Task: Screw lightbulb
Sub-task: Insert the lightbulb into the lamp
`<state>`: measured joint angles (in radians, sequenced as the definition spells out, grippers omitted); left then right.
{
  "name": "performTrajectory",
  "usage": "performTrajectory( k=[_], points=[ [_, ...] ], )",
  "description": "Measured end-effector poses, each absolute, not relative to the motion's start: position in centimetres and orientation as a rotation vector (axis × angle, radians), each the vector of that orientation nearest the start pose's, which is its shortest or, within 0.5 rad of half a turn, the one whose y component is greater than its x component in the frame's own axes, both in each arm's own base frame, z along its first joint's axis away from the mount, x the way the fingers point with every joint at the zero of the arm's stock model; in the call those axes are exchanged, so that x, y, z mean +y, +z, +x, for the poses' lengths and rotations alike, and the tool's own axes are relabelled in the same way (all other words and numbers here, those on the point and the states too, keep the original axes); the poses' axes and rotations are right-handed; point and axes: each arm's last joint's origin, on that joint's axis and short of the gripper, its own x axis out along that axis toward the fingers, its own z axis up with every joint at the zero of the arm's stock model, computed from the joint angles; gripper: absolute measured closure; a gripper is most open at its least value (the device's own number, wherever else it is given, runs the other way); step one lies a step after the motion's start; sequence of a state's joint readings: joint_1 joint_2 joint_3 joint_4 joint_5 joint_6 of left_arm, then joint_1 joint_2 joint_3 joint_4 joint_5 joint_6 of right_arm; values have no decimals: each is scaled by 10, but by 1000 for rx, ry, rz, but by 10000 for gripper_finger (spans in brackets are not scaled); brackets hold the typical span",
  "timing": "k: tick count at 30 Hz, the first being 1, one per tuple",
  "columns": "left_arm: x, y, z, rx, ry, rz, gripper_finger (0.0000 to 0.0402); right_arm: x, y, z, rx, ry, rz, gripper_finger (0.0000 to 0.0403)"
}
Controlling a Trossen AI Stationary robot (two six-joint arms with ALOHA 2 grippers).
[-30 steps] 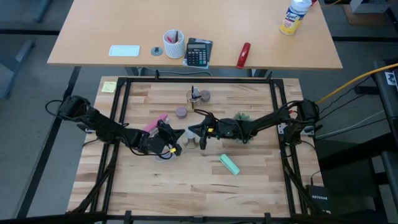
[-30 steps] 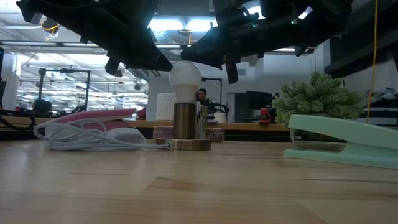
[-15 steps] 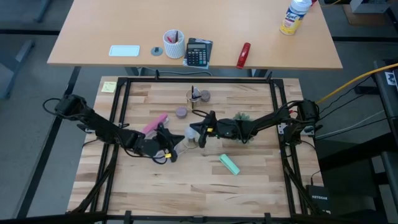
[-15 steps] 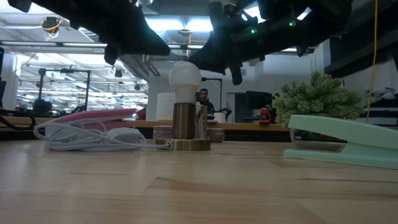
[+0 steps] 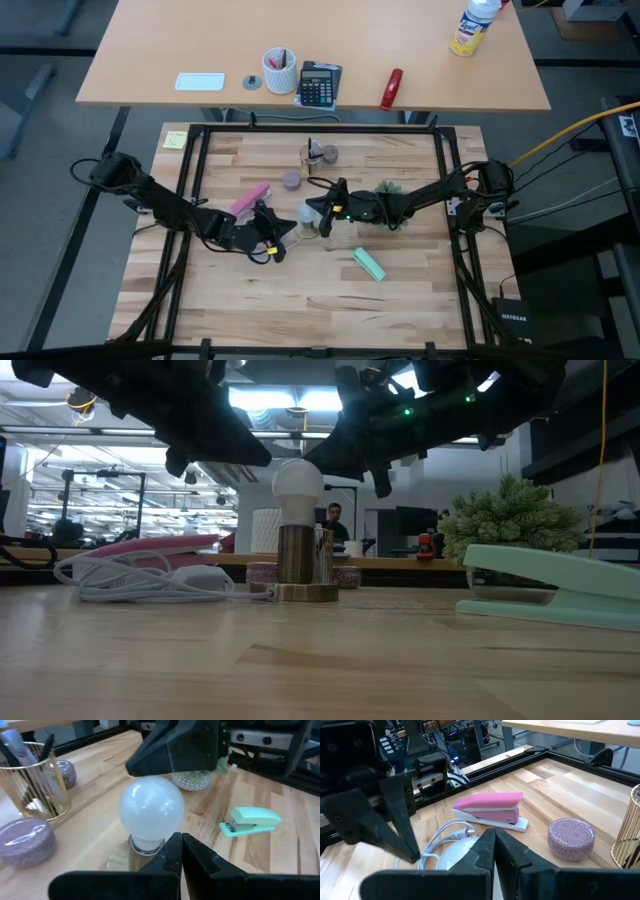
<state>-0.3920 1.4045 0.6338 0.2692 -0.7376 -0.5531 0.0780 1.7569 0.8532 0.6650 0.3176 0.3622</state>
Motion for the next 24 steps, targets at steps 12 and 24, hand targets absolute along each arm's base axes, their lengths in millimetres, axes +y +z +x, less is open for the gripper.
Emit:
performTrajectory(
  k=[12, 24],
  points=[
    [-80, 182, 270, 323, 451, -250, 400, 19, 184, 360, 196, -276, 311, 389],
    [-71, 182, 272, 327, 481, -233, 400, 20, 183, 360, 216, -235, 319, 389]
  ],
)
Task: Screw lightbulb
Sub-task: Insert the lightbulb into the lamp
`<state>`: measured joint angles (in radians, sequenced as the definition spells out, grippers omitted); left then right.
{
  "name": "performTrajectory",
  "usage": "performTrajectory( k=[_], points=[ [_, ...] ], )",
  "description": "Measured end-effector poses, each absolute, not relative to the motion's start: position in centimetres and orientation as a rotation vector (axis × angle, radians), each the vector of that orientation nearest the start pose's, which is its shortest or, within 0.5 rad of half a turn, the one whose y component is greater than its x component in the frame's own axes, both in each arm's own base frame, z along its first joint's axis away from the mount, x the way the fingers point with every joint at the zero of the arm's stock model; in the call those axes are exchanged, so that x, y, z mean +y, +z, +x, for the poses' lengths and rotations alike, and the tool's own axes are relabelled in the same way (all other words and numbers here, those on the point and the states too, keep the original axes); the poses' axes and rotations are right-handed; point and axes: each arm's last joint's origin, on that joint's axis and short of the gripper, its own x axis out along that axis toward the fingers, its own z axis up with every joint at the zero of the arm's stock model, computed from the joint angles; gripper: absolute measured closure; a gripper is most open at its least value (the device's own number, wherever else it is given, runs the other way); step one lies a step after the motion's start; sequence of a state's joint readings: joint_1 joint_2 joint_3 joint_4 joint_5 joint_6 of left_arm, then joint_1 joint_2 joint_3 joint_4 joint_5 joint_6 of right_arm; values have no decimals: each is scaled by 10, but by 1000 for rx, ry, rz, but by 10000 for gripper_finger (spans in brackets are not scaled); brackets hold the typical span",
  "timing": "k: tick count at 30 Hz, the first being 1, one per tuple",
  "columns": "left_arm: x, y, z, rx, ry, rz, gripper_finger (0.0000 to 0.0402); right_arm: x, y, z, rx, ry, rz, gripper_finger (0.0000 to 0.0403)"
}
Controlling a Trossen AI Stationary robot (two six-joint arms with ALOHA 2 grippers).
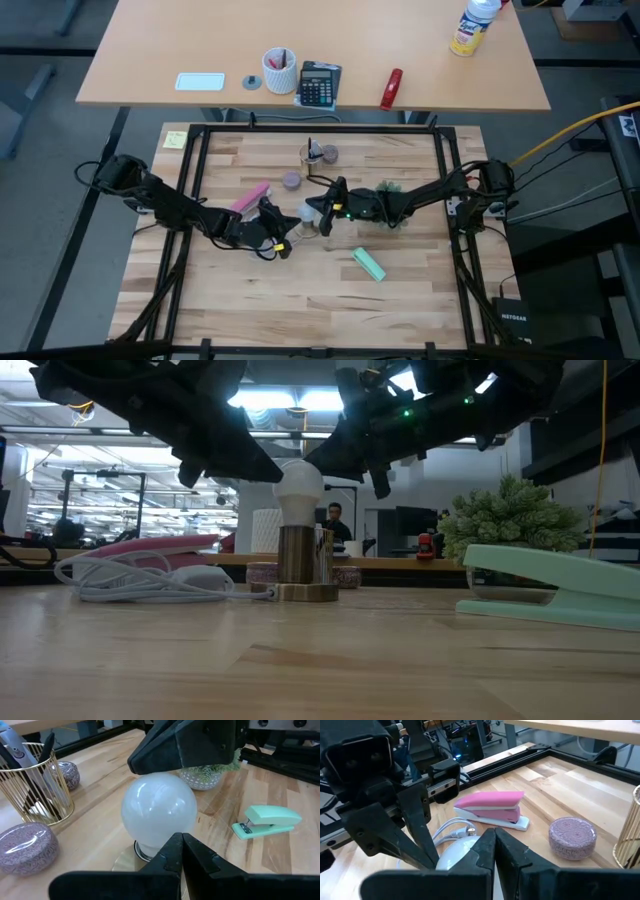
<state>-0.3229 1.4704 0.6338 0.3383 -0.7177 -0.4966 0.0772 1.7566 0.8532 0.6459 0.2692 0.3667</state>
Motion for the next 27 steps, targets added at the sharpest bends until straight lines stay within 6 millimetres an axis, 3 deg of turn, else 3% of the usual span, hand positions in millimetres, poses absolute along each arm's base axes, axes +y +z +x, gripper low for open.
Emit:
performTrajectory(
  k=[27],
  points=[
    [-69, 181, 271, 308, 553, -237, 400, 22, 183, 355, 302, -182, 376, 388]
  ],
)
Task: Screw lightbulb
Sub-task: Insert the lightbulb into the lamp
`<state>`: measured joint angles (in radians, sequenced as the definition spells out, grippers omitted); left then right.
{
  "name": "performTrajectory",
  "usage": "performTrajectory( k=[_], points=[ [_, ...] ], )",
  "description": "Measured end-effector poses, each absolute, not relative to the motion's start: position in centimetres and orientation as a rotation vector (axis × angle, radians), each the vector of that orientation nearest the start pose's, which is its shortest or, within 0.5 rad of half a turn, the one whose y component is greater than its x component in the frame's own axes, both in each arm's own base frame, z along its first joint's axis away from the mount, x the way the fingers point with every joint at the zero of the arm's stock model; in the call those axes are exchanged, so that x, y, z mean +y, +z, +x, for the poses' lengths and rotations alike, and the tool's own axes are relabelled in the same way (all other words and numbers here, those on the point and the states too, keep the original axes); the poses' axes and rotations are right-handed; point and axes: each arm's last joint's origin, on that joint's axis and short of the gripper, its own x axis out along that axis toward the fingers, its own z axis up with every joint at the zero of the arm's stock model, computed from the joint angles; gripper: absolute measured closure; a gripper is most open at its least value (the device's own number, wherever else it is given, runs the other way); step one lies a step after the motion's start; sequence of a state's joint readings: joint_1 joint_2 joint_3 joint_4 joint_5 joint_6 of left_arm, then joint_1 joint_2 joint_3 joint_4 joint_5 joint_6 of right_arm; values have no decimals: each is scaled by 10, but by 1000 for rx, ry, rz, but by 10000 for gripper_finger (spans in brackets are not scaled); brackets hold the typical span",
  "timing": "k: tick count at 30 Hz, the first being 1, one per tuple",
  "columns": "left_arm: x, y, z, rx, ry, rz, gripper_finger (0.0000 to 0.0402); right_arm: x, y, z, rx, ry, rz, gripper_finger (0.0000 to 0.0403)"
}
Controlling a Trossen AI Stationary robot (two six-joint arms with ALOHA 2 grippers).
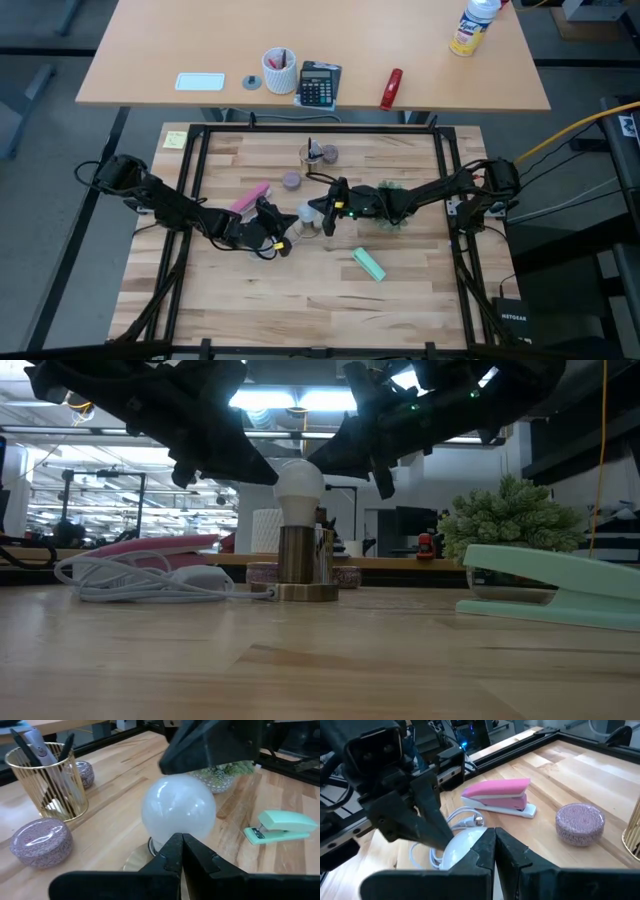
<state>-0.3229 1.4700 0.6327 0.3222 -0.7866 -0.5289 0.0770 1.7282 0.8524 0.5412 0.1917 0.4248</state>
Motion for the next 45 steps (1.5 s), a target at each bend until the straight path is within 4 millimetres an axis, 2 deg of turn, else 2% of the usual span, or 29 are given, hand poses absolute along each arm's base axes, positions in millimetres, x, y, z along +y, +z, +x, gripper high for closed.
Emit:
performTrajectory(
  k=[9, 20, 30, 41, 45],
  points=[
    [-68, 181, 271, 293, 584, -248, 400, 23, 194, 348, 324, -174, 374, 388],
    [-65, 185, 270, 250, 641, -246, 400, 22, 194, 347, 314, -209, 363, 389],
    [-65, 197, 266, 224, 625, -244, 400, 20, 193, 347, 304, -255, 342, 389],
    [-81, 199, 261, 231, 556, -234, 400, 18, 196, 348, 265, -310, 309, 389],
    [-88, 198, 260, 261, 464, -255, 400, 17, 197, 347, 258, -336, 285, 389]
  ],
)
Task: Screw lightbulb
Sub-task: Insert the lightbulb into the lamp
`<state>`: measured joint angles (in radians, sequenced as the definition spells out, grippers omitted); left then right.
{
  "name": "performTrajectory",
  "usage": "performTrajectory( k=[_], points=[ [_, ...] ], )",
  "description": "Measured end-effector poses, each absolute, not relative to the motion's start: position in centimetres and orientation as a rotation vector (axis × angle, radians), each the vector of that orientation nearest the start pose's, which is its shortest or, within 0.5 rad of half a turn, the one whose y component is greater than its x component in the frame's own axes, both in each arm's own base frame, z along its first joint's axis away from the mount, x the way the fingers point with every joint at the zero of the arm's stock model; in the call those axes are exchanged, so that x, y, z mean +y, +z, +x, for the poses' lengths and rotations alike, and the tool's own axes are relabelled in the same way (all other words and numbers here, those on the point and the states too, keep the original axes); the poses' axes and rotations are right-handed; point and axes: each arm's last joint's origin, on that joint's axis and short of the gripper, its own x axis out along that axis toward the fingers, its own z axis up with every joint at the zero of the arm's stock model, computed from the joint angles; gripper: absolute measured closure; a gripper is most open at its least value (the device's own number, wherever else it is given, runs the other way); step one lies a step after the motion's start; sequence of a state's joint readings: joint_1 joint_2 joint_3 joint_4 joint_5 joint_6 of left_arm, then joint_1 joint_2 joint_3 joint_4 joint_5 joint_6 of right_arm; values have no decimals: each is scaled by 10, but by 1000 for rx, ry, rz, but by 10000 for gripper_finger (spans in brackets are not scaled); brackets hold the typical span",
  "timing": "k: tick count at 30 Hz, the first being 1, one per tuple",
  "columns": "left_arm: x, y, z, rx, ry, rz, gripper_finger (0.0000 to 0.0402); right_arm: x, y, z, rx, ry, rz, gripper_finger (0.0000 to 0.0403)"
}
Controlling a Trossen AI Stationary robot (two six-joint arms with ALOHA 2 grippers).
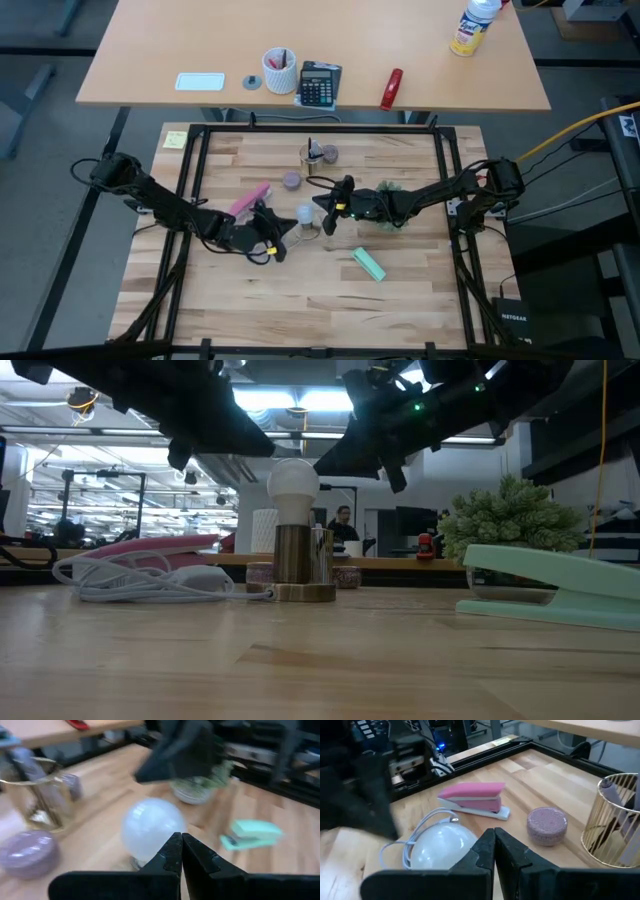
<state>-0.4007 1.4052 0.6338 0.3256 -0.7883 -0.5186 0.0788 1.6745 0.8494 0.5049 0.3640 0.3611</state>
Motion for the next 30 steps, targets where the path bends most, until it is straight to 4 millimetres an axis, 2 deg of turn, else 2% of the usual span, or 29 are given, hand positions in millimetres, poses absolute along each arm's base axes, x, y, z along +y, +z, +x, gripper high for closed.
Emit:
performTrajectory(
  k=[9, 17, 30],
  points=[
    [-87, 197, 261, 275, 431, -293, 400, 17, 198, 348, 255, -334, 264, 389],
    [-93, 185, 269, 295, 374, -296, 400, 17, 199, 348, 254, -323, 210, 389],
    [-90, 186, 272, 268, 382, -286, 400, 17, 199, 348, 262, -320, 185, 389]
  ],
)
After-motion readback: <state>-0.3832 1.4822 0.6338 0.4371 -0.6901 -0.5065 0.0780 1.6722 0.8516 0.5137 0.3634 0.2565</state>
